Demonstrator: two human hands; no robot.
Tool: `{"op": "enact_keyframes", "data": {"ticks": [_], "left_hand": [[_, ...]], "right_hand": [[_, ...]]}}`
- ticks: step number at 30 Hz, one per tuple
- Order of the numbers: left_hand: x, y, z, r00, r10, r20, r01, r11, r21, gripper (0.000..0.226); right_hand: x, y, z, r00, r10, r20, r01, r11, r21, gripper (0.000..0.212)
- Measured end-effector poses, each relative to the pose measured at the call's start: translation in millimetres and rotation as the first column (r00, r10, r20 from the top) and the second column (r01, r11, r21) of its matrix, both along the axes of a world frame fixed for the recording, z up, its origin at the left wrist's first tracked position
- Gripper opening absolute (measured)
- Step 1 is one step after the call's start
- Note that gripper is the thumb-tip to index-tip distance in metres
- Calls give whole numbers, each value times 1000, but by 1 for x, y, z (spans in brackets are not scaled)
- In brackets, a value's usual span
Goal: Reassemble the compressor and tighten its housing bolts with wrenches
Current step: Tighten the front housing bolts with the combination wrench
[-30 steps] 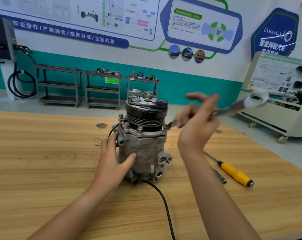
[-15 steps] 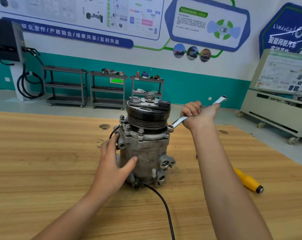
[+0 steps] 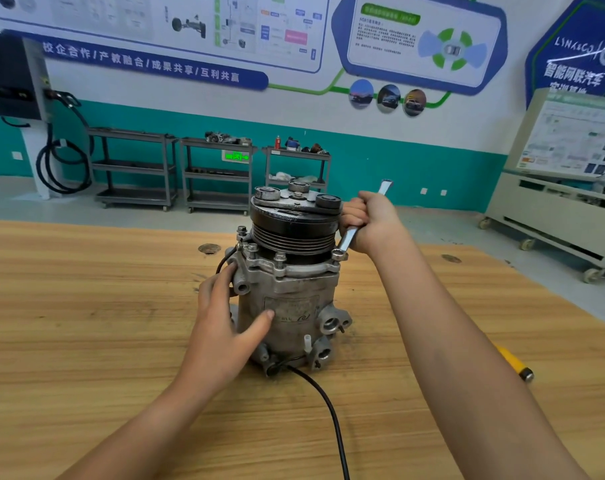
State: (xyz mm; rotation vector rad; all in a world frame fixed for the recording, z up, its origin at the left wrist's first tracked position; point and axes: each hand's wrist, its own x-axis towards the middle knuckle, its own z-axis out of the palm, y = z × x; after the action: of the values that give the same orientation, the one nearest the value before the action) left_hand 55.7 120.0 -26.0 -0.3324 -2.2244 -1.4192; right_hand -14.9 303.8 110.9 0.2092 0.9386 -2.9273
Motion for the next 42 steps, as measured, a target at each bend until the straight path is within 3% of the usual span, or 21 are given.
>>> {"op": "enact_keyframes", "data": {"ticks": [4,6,11,20,23,28,31,35,39,42], "left_hand": [[0,0,0,1000,2,5,-2,1000,3,77],[0,0,0,1000,4,-1,-4,1000,-1,77],[1,1,0,1000,3,5,-3,1000,8,77],[1,1,0,1000,-7,12,6,1000,18,78],[1,1,0,1000,-10,13,10,1000,24,78],[0,1,-1,1000,-3,1,3,1000,28,77],[0,1,-1,1000,-7,0,7,999,32,77],[-1,1,-1,1000,-6,0,6,1000,29,77],[-1,1,0,1000,-6,2,6,1000,28,77],[0,1,0,1000,-4,-3,4,1000,24,77]], "right_hand": [[2,3,-3,1000,2,8,-1,998,-60,54],[5,6,-4,998,-58,18,59,995,-76,58],[17,12,-13,970,-243,10,242,961,-137,41],[59,4,-36,789,-574,-220,558,819,-135,24],[76,4,-49,766,-518,-382,485,855,-185,19],[87,7,-57,742,-423,-521,458,886,-68,16],[91,10,-63,719,-347,-602,462,886,41,27],[100,12,-68,665,-175,-726,541,783,307,47],[105,8,-73,619,-111,-778,634,654,412,44],[111,-1,-76,547,-46,-836,735,504,453,35]]}}
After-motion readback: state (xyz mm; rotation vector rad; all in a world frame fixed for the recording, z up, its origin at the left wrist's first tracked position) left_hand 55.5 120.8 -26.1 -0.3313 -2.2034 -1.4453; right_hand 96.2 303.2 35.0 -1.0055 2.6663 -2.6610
